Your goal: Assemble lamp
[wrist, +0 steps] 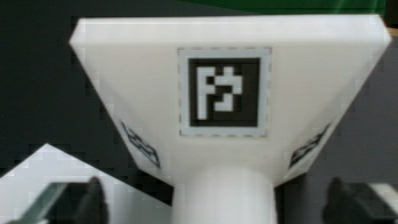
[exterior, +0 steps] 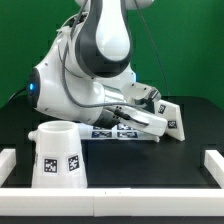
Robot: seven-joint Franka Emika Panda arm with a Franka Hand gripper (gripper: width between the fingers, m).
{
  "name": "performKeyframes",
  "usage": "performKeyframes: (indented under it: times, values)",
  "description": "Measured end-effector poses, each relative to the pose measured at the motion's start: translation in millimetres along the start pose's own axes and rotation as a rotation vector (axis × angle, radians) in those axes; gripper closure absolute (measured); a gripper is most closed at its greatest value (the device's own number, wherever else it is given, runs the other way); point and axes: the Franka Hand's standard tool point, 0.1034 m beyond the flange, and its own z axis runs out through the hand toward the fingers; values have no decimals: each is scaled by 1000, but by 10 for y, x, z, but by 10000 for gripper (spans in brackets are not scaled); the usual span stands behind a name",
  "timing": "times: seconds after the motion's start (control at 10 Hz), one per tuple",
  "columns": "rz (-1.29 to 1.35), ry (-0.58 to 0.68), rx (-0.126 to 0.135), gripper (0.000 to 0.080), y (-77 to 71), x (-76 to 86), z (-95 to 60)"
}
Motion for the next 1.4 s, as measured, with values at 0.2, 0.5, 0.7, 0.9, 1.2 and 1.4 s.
performKeyframes:
  times: [0.2, 0.5, 0.7, 0.9, 1.2, 1.4]
  values:
    - [0, 0, 0, 277, 0, -1, 0]
    - [0, 0, 0, 277, 0, -1, 0]
    - [-18, 19, -2, 275, -71, -99, -110]
    - [-72, 57, 29, 275, -242, -397, -447]
    - [-146, 256, 63, 275, -530, -620, -733]
    - [-157, 398, 80, 275, -575, -624, -747]
